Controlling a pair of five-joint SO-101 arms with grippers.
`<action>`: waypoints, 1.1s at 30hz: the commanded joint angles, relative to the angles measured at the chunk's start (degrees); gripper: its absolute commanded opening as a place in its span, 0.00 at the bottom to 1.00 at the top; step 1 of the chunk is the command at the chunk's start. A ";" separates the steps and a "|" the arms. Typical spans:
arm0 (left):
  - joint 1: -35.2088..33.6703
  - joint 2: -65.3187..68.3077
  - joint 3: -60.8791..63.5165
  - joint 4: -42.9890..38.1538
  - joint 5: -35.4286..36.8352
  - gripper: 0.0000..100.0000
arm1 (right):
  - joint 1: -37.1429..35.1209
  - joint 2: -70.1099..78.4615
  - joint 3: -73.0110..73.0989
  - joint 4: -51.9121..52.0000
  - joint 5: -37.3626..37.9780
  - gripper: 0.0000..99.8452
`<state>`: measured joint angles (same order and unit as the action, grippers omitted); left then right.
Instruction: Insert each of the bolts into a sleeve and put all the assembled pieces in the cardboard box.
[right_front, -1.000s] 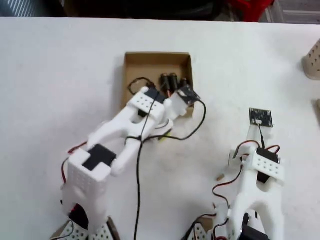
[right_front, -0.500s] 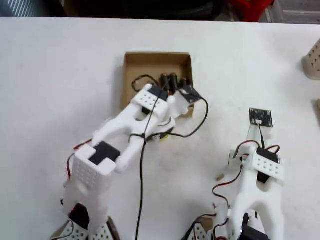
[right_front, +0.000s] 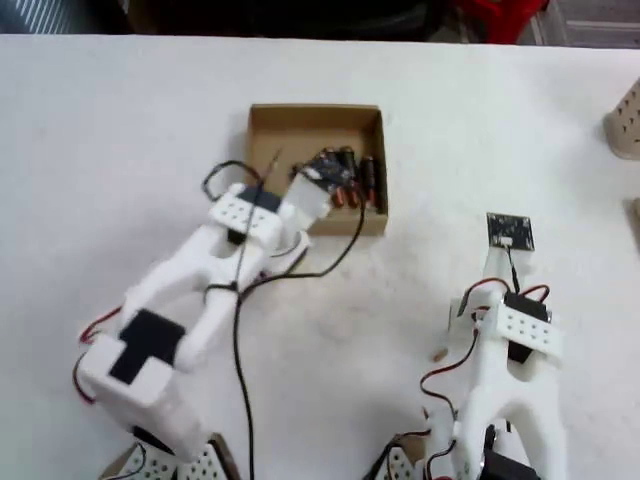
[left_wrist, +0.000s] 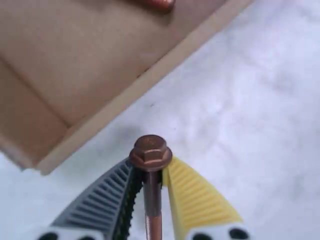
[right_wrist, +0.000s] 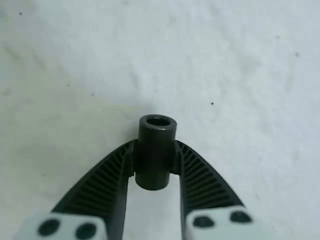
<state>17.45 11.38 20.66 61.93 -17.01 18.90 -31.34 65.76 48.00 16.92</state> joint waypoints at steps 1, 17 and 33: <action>-5.93 -10.59 8.88 -8.00 0.70 0.02 | -3.38 -2.15 -0.26 -0.84 -0.44 0.02; -22.90 -22.37 29.27 -33.85 17.32 0.02 | -30.55 -15.08 -0.26 -0.92 -18.20 0.02; -24.13 -22.37 32.00 -42.99 28.84 0.02 | -49.01 -17.01 10.46 -41.54 -18.99 0.02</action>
<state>-5.05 -8.48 52.92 22.20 11.30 -27.87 -46.64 73.76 18.81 -1.71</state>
